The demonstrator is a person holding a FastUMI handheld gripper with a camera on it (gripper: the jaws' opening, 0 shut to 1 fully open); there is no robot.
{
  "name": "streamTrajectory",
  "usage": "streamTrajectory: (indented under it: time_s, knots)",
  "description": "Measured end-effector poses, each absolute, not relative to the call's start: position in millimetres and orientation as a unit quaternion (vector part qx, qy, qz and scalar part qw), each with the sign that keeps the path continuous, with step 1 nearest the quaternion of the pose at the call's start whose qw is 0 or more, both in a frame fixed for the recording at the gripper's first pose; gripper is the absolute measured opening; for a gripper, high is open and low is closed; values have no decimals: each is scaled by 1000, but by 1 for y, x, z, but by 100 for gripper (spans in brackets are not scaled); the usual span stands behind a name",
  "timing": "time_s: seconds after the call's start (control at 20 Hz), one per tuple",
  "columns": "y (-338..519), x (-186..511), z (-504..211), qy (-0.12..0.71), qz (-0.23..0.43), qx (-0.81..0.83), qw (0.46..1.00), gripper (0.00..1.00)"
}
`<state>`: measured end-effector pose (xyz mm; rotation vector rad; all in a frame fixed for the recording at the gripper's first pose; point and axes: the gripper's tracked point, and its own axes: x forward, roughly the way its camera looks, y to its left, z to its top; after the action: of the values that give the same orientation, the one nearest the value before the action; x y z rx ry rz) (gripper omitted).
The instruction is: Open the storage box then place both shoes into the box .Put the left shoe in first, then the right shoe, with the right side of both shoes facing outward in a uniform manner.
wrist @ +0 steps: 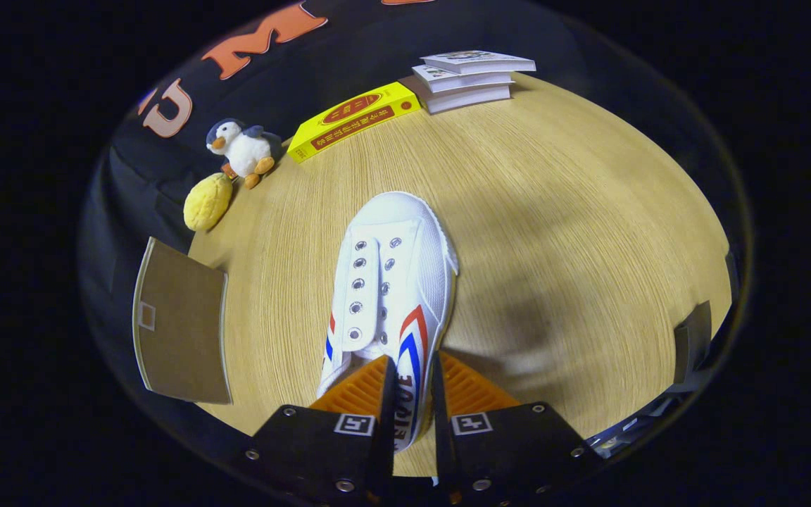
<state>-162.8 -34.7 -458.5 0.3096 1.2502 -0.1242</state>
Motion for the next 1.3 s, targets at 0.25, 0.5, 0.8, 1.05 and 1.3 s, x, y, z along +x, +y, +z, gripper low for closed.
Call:
streamTrajectory:
  time_s: [0.25,0.5,0.8,1.05,1.3]
  knots:
    - [-26,-161,-442,569,-61,179,800,5]
    - [-5,-129,-393,538,-37,185,822,5]
    - [51,-105,-330,519,13,187,834,5]
    - [119,-97,-303,520,60,184,832,5]
    - [188,-96,-296,534,97,175,822,5]
